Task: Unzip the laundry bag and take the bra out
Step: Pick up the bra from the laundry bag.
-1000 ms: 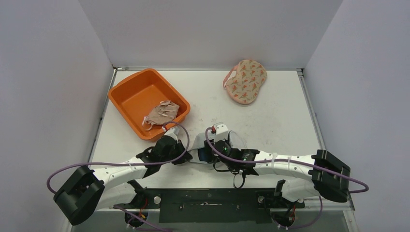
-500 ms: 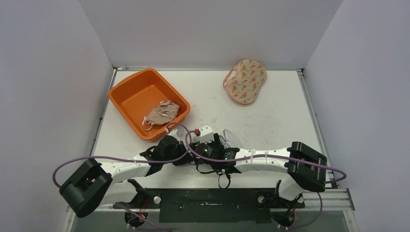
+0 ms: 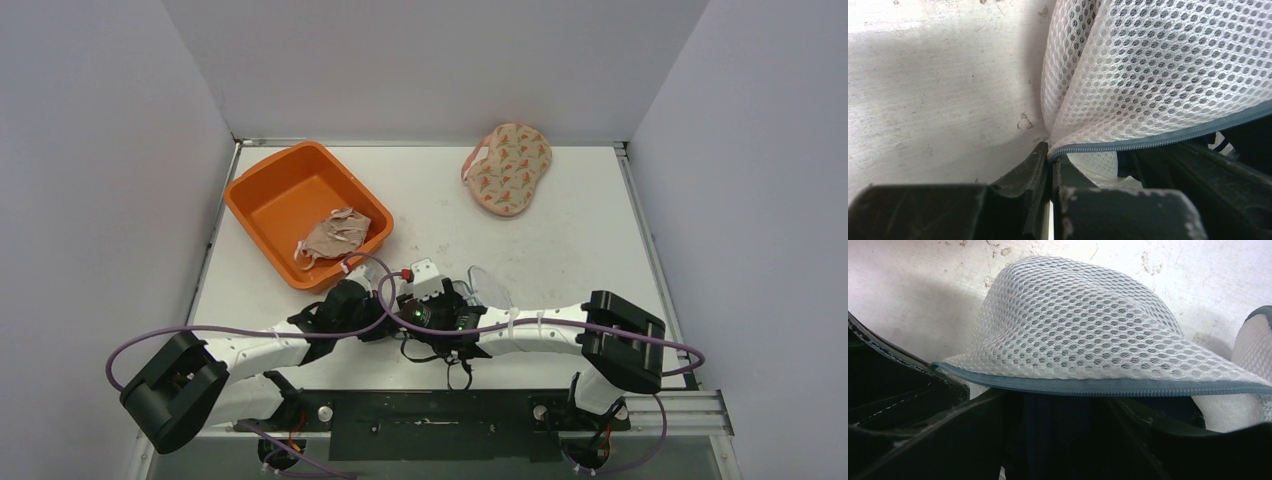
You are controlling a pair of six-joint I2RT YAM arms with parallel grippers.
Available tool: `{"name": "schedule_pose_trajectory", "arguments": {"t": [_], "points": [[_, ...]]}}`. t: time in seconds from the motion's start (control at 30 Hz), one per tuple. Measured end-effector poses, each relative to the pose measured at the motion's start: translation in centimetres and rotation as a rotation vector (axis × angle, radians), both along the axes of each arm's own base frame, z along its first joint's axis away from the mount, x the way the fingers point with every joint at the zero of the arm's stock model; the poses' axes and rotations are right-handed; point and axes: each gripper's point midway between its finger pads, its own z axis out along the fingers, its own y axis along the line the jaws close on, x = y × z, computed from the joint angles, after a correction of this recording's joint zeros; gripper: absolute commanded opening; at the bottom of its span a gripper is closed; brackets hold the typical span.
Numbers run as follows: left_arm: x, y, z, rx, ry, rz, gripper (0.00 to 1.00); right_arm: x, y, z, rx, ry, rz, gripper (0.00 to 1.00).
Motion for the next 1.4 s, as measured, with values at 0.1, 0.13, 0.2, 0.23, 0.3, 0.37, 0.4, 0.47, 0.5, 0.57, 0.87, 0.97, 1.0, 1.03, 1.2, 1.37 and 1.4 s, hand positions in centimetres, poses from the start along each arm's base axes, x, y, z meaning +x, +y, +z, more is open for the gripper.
{"name": "schedule_pose_trajectory", "arguments": {"t": [0.1,0.13,0.2,0.23,0.3,0.37,0.4,0.47,0.5,0.57,0.87,0.97,1.0,1.03,1.2,1.37,1.4], "points": [[0.0,-0.1,0.2,-0.006,-0.005,0.0,0.0,0.0,0.0,0.0,0.001,0.001,-0.001,0.65],[0.1,-0.1,0.3,-0.008,-0.007,0.0,0.0,0.0,0.0,-0.1,0.0,0.001,-0.001,0.6],[0.1,-0.1,0.4,-0.011,-0.011,0.0,0.0,0.0,-0.1,-0.1,-0.002,0.001,0.0,0.45],[0.1,-0.1,0.5,-0.012,-0.012,0.0,0.0,0.0,-0.1,-0.1,-0.003,0.001,0.0,0.36],[0.1,-0.1,0.5,-0.013,-0.013,0.0,0.0,0.0,-0.1,-0.3,-0.009,0.001,0.0,0.24],[0.1,-0.1,0.6,-0.015,-0.014,0.0,0.0,0.1,-0.2,-0.4,-0.016,-0.002,-0.004,0.14],[0.1,-0.1,0.6,-0.016,-0.016,0.0,0.0,0.1,-0.3,-0.4,-0.016,-0.002,-0.005,0.09],[0.1,-0.1,0.8,-0.019,-0.019,0.0,0.0,0.1,-0.3,-0.4,-0.015,-0.004,-0.004,0.05],[0.1,-0.1,0.9,-0.02,-0.02,0.0,0.0,0.0,-0.4,-0.4,-0.013,-0.004,-0.003,0.05],[0.1,-0.1,1.1,-0.024,-0.023,0.001,0.0,-0.1,-0.6,-0.1,0.0,-0.004,0.002,0.05],[1.1,-0.9,4.3,-0.066,-0.06,0.01,0.0,-2.2,-1.4,2.7,0.176,0.062,0.147,0.05],[1.9,-1.1,5.9,-0.082,-0.079,0.023,0.0,-2.9,-1.4,3.7,0.215,0.069,0.219,0.05],[2.2,-1.2,6.4,-0.087,-0.084,0.028,0.0,-3.2,-1.2,3.9,0.219,0.07,0.244,0.05],[2.5,-1.2,6.8,-0.091,-0.09,0.032,0.0,-3.4,-1.1,4.2,0.222,0.071,0.269,0.05],[3.7,-1.7,8.7,-0.108,-0.109,0.043,0.0,-4.3,-0.6,5.2,0.218,0.056,0.373,0.05],[4.9,-2.5,9.3,-0.101,-0.102,0.045,0.0,-4.5,-0.6,6.2,0.213,0.02,0.418,0.05],[5.0,-2.5,9.1,-0.098,-0.099,0.044,0.0,-4.5,-0.7,6.6,0.219,0.009,0.421,0.05]]}}
